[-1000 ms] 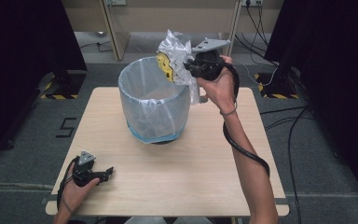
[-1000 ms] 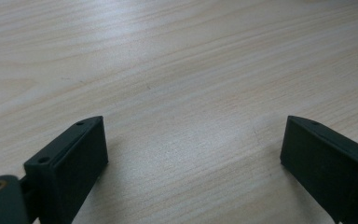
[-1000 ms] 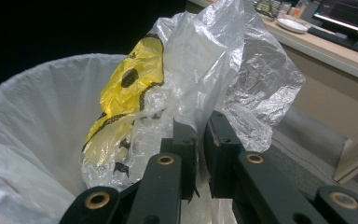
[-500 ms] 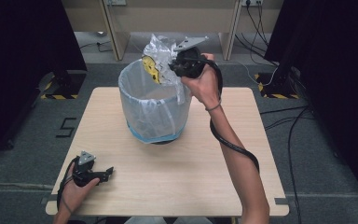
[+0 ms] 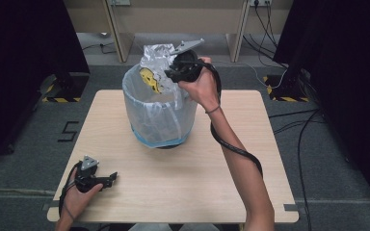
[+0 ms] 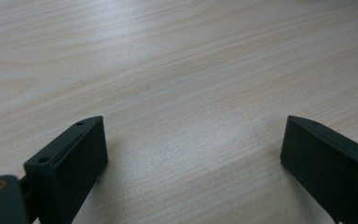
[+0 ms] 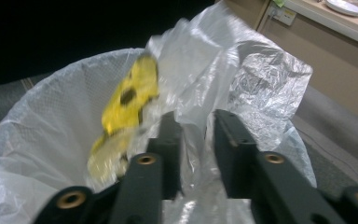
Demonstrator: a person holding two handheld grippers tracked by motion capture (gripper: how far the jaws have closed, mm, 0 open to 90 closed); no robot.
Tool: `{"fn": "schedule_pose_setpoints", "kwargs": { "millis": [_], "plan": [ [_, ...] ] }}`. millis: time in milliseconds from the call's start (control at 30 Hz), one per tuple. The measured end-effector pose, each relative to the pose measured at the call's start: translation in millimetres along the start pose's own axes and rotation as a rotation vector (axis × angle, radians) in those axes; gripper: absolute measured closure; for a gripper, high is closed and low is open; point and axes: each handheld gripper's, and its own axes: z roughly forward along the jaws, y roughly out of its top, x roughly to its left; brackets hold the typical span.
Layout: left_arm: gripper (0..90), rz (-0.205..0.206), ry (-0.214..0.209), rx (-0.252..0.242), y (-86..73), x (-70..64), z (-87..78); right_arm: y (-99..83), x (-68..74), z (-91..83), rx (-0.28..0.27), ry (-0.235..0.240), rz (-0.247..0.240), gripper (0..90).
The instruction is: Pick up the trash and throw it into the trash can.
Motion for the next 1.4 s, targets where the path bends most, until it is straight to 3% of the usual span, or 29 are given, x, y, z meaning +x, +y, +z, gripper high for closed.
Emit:
{"fn": "schedule_pose_setpoints", "kwargs": {
  "millis": [267, 567, 1033, 1400],
  "plan": [
    [6.4, 0.000, 0.000, 0.000, 0.0, 0.0, 0.0, 4.4, -0.2, -13.5, -0.038, -0.008, 0.021, 60.4],
    [6.4, 0.002, 0.000, 0.001, 0.0, 0.1, -0.1, 5.5, 0.2, -22.2, -0.041, -0.012, 0.014, 59.8],
    [6.4, 0.001, 0.000, 0.002, 0.1, 0.1, -0.1, -13.2, -14.6, -32.4, -0.031, -0.029, 0.054, 58.7],
    [6.3, 0.001, -0.001, 0.003, 0.2, 0.0, -0.2, -40.4, -33.4, -48.0, -0.048, -0.069, 0.118, 53.3]
  ]
}}
